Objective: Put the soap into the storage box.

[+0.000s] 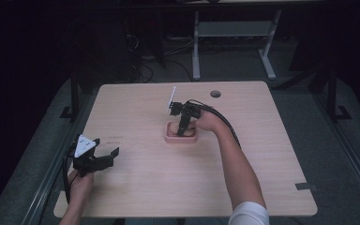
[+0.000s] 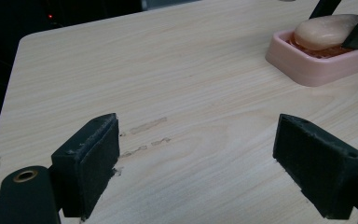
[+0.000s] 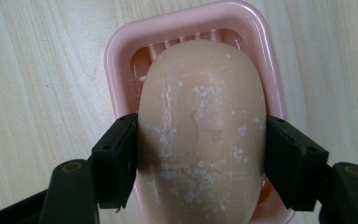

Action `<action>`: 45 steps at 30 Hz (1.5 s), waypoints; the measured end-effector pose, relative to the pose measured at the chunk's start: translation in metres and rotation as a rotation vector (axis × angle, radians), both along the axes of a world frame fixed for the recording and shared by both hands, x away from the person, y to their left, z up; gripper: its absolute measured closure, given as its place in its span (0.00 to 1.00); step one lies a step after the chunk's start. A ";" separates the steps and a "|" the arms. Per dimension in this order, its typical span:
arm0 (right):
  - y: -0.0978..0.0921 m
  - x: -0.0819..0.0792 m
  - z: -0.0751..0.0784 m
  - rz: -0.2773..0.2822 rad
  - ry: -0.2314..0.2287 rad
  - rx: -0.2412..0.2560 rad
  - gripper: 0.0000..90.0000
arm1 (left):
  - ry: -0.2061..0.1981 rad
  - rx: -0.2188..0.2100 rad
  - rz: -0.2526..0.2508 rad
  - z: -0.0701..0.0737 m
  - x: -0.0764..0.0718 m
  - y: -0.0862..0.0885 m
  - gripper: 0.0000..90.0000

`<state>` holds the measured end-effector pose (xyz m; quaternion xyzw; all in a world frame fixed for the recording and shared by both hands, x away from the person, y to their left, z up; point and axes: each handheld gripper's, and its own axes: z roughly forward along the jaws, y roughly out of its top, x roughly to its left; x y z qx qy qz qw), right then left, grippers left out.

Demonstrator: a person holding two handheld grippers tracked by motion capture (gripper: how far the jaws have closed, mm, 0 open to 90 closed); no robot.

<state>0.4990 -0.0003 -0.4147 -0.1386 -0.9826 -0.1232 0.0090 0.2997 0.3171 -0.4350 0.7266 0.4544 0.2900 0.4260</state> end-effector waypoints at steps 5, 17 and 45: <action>0.000 0.000 0.000 -0.006 0.000 0.002 0.35 | -0.007 -0.007 0.001 0.000 0.000 0.000 0.16; -0.010 -0.002 0.011 -0.038 -0.002 0.079 0.35 | -0.006 0.003 -0.004 0.000 0.000 -0.001 0.16; -0.068 -0.028 0.018 -0.134 -0.029 0.141 0.29 | 0.001 0.011 -0.009 0.000 0.000 -0.003 0.16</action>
